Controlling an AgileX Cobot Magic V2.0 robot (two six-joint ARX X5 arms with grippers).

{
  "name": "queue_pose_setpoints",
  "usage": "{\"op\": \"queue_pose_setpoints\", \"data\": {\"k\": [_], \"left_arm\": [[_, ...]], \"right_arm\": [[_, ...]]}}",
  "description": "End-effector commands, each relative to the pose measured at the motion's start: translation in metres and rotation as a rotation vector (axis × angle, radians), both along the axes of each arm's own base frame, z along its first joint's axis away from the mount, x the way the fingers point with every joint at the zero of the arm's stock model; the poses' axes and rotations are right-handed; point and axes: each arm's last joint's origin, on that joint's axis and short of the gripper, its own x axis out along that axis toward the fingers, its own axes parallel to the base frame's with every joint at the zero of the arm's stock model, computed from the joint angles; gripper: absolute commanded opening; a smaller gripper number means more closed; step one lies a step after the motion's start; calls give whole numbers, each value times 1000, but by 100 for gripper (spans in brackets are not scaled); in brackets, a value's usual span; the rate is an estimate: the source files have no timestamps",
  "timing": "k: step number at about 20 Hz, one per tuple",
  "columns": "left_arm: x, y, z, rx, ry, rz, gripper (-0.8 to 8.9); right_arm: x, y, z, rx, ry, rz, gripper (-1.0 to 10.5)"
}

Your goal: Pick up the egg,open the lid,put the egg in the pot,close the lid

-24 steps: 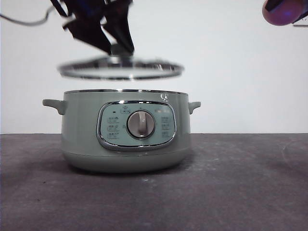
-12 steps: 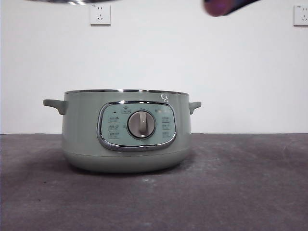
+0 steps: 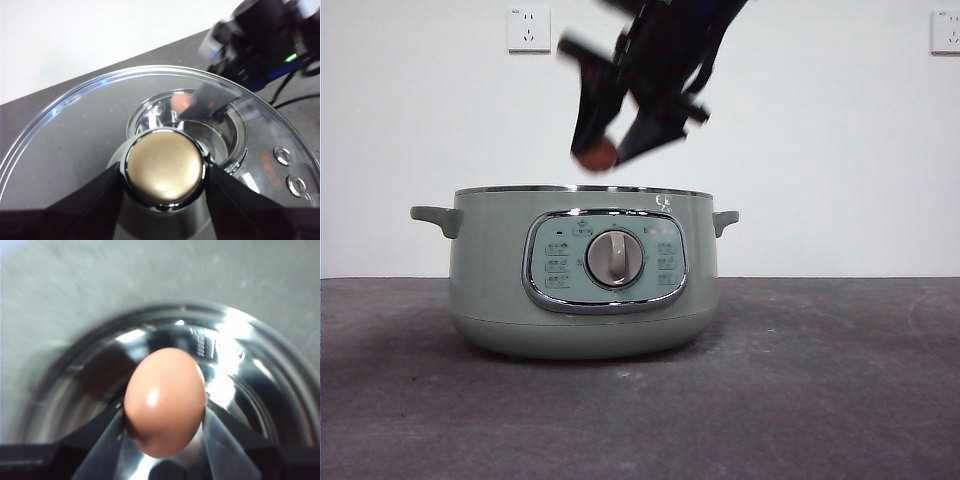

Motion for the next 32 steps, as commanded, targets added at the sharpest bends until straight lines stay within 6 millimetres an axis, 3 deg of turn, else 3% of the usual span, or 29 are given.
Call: {"op": "queue_pose_setpoints", "data": {"k": [1, 4, 8, 14, 15, 17, 19, 22, 25, 27, 29, 32], "left_arm": [[-4, 2, 6, -48, -41, 11, -8], [-5, 2, 5, -52, -23, -12, -8], [-5, 2, 5, -51, -21, -14, -8], [-5, 1, 4, -56, -7, -37, -8], [-5, 1, 4, -55, -5, -36, -8], [-5, 1, 4, -54, -2, -36, -8], [-5, 1, 4, -54, -2, -35, -8], [-5, 1, 4, -55, -3, -35, -8], [1, -2, 3, -51, 3, -36, -9], [15, -10, 0, -31, 39, -38, -9], [42, -24, -5, -13, 68, -56, -8], [81, -47, -13, -29, 79, -118, -9]], "right_arm": [[8, 13, -24, -56, -15, 27, -14], [14, 22, -51, -106, 6, 32, -14], [13, 28, -73, -169, 49, 66, -14], [9, 26, -85, -250, 97, 112, -8], [9, 26, -85, -251, 102, 114, 98], [9, 26, -86, -253, 108, 112, 463], [8, 28, -80, -236, 103, 100, 478], [4, 25, -35, -168, 18, 83, 478], [-21, -9, 45, -159, -164, -79, 474], [-49, -46, 101, -94, -239, -154, 474], [-86, -86, 147, -18, -303, -207, 474], [-135, -123, 185, 48, -380, -227, 474]]}}
